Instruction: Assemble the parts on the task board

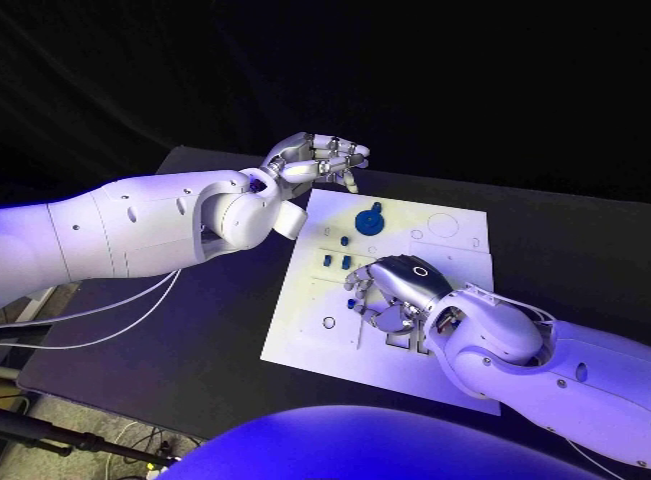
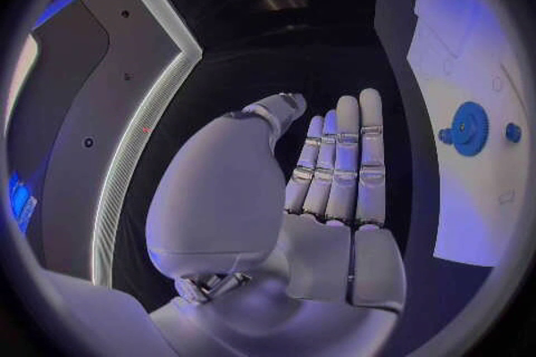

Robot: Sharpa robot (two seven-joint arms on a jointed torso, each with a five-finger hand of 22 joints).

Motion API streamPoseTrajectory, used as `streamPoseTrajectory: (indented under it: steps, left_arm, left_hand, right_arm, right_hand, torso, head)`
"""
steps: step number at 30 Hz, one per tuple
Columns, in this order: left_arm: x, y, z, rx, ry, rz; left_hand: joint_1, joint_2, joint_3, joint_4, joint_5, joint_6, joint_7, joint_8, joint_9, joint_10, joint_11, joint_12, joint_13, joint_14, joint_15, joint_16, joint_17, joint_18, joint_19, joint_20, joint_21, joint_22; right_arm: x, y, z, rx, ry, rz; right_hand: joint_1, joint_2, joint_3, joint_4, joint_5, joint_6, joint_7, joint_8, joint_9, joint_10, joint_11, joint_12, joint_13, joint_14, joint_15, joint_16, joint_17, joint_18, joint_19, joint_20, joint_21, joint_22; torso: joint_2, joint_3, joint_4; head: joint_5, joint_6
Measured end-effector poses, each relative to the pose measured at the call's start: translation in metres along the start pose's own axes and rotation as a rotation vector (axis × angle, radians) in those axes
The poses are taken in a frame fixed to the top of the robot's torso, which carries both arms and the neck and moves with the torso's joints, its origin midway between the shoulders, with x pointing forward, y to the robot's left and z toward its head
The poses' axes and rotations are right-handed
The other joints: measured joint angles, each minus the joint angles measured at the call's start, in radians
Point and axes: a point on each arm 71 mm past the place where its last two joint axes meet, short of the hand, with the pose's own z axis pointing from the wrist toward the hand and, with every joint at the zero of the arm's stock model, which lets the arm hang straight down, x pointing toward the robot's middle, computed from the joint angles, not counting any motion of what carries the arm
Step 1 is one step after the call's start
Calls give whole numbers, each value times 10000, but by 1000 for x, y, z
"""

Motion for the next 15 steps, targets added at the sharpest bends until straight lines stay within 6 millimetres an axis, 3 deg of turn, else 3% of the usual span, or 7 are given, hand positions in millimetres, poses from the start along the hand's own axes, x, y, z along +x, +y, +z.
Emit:
streamPoseTrajectory:
  steps: [8,11,15]
  left_arm:
    - [-1,0,-1,-7,-22,9]
    - [-2,0,-1,-10,-34,14]
    - [-3,-1,-2,-13,-50,20]
  left_hand:
    - [0,0,0,0,0,0,0,0,0,0,0,0,0,0,0,0,0,0,0,0,0,-1]
    - [0,0,0,0,0,0,0,0,1,0,0,0,0,0,0,0,1,0,0,0,0,-1]
    - [0,0,0,0,0,0,0,0,1,0,0,0,0,0,0,0,1,1,0,0,0,-2]
  right_arm:
    - [-19,-8,-17,164,-416,-46]
    - [-37,-22,-27,472,-622,-223]
    - [-66,-50,-41,1199,-818,-526]
  right_hand:
    - [0,0,-42,41,0,-32,32,-46,-7,-16,6,128,48,-16,-16,-37,-10,1,0,0,0,-1]
    - [0,0,-103,102,0,22,-15,-46,-7,-42,-12,185,57,-15,-16,3,41,1,0,-1,0,-1]
    - [-77,-80,-348,224,0,91,55,-46,-24,-641,86,92,-21,-112,81,-142,-245,1,-312,39,-576,-2]
  torso:
    - [-1,-12,3]
    - [-2,-18,7]
    - [-11,-27,8]
  head:
    - [-105,0]
    - [-231,0]
    - [-379,0]
